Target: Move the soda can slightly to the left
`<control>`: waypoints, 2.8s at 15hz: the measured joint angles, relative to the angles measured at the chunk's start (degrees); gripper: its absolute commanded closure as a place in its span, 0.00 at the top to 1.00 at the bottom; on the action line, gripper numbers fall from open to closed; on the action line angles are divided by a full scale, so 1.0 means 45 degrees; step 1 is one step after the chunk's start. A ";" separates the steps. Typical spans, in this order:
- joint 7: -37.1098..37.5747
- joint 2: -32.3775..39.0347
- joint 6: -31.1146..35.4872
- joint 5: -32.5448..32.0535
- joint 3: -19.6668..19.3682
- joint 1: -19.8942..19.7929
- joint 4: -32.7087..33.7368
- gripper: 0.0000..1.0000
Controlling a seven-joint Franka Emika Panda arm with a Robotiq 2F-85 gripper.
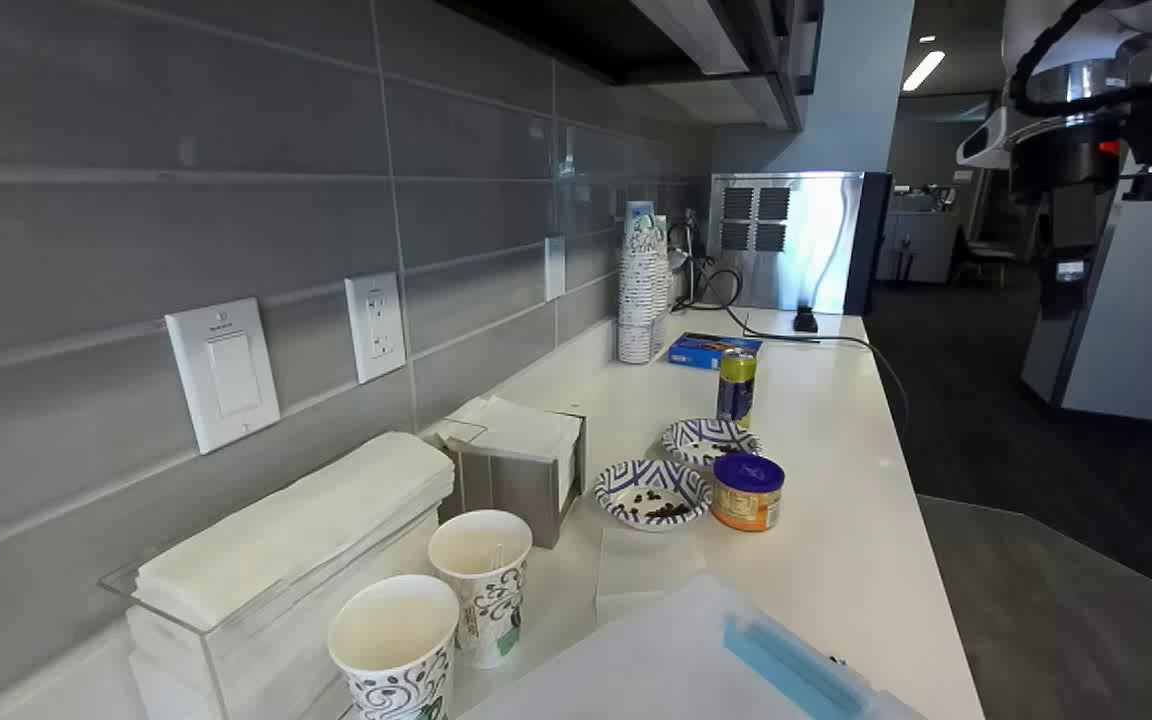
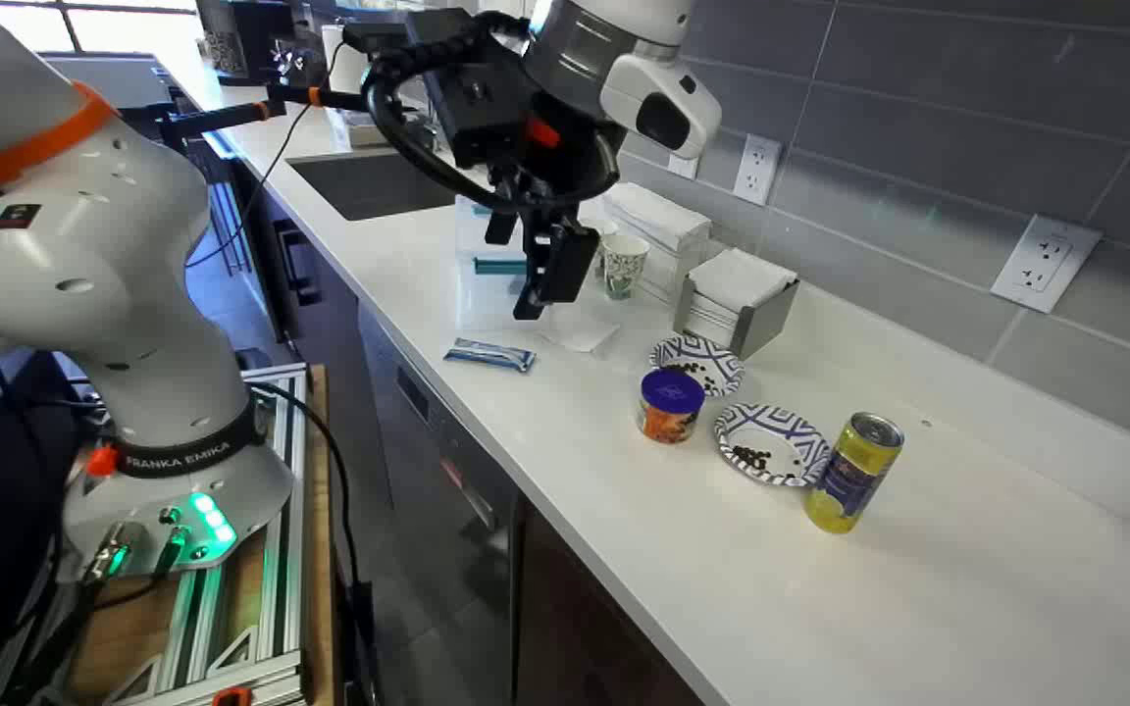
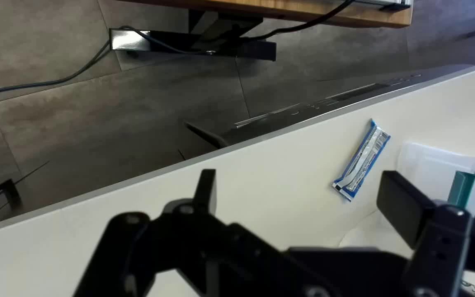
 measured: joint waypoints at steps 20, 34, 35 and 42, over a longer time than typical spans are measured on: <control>0.2252 0.4402 0.9399 0.1437 0.1630 -0.0041 0.0489 1.00; 0.9467 0.9390 1.1400 0.1569 0.1757 -0.0884 0.5355 1.00; 0.9555 0.9573 1.1396 0.1759 0.1767 -0.0939 0.5503 1.00; 0.9735 1.0501 1.1396 0.2610 0.1838 -0.1284 0.6202 1.00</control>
